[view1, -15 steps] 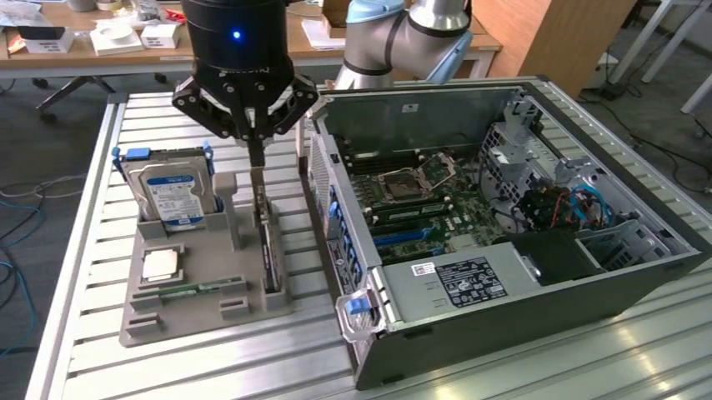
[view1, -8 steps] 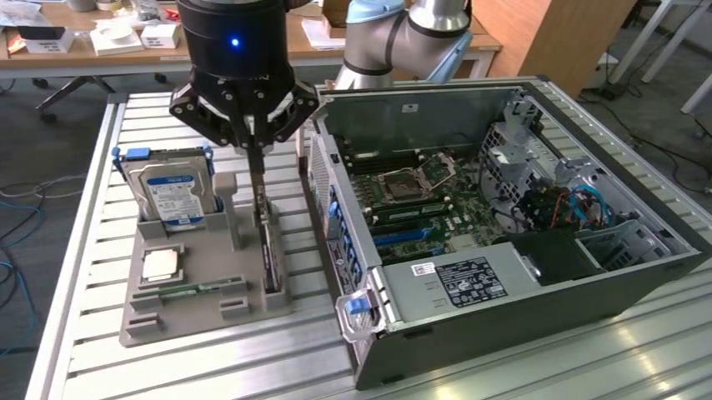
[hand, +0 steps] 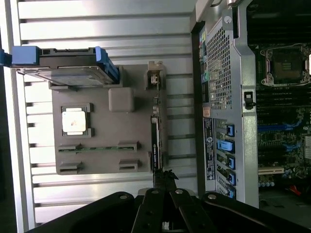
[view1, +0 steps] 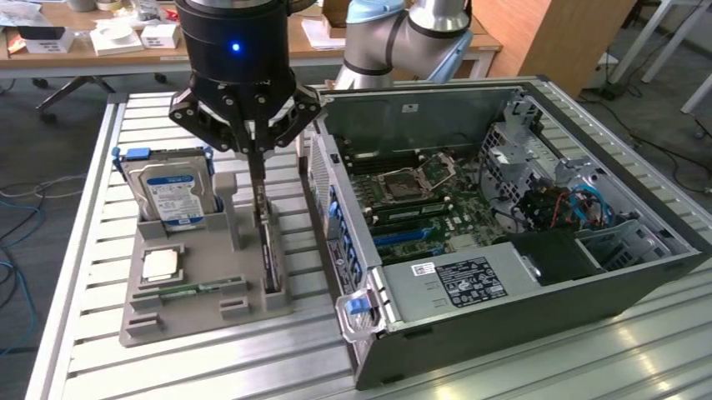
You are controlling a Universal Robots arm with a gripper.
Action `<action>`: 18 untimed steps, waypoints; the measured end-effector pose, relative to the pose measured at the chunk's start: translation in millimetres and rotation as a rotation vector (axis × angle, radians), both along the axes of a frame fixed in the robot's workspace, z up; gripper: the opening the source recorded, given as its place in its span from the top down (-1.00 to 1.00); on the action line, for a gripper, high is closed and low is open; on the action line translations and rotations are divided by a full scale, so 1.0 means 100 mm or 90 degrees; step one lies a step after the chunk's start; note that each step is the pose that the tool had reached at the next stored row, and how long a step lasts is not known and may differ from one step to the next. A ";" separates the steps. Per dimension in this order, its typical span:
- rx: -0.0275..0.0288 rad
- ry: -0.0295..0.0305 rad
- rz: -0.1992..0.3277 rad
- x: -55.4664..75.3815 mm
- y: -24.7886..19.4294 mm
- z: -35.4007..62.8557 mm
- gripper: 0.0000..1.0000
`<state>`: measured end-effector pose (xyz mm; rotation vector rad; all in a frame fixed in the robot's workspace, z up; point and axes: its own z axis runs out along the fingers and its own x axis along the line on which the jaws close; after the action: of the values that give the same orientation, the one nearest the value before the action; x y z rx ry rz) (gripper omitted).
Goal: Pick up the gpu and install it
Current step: 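Reach for the gpu, then pick up the gpu and move the gpu toward the slot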
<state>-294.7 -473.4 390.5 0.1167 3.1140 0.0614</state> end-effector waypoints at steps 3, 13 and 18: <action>-0.0001 0.0001 0.000 0.01 -0.001 0.001 0.80; 0.0000 0.0000 0.000 0.04 -0.001 -0.002 0.80; 0.0000 0.0000 0.000 0.04 -0.001 -0.002 0.80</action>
<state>-291.1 -473.5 390.4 0.1165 3.1140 0.0614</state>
